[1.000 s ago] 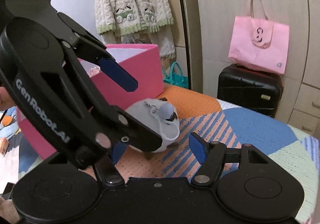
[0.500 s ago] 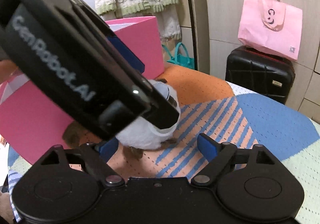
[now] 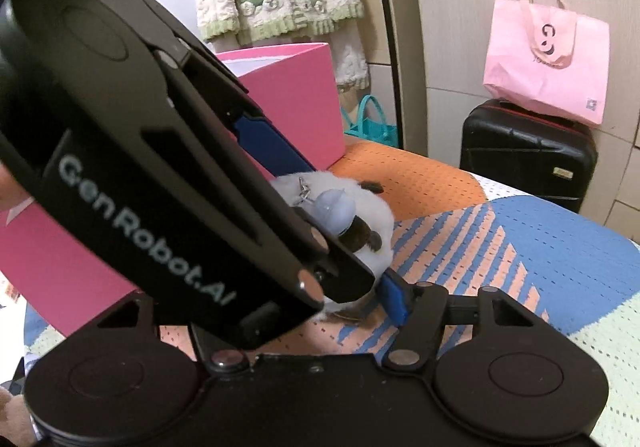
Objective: Organize soft objects
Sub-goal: 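Grasp the white plush dog with the left gripper, right tool pressing alongside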
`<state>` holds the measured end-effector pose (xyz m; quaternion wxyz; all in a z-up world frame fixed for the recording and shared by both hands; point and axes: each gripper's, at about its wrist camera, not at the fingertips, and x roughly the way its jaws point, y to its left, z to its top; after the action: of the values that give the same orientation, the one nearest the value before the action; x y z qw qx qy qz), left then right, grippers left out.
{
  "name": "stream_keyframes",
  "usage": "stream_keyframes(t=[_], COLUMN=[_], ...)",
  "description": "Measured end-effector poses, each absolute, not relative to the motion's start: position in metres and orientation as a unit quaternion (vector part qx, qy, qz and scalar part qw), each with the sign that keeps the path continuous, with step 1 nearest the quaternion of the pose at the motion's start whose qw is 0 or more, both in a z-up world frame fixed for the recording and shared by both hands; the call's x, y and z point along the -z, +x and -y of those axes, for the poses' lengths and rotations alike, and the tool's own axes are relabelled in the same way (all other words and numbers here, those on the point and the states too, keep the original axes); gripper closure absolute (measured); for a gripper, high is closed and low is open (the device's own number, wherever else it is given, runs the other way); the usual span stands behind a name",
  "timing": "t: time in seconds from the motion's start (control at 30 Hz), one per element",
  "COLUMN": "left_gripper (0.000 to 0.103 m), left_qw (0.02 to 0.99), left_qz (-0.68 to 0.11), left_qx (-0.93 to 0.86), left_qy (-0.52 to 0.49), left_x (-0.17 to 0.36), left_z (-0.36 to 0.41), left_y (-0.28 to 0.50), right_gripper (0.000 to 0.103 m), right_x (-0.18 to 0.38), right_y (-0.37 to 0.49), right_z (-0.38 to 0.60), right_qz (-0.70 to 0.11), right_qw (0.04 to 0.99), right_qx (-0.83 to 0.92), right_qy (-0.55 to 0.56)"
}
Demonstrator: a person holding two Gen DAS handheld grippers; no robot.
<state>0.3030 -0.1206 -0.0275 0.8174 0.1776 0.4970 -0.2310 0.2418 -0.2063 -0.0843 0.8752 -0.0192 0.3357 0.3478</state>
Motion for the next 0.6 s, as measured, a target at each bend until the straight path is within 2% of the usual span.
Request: stream_keyframes(t=[0.6], left_gripper=[0.038], left_qw=[0.833], left_qz=[-0.419], left_qx=[0.306], left_qy=[0.193], left_x=[0.004], left_z=[0.118], left_y=[0.21], right_gripper=[0.038], right_x=[0.071], right_y=[0.164], right_z=[0.231], right_qz=[-0.308], right_qw=[0.892], right_qx=[-0.322], right_qy=[0.077])
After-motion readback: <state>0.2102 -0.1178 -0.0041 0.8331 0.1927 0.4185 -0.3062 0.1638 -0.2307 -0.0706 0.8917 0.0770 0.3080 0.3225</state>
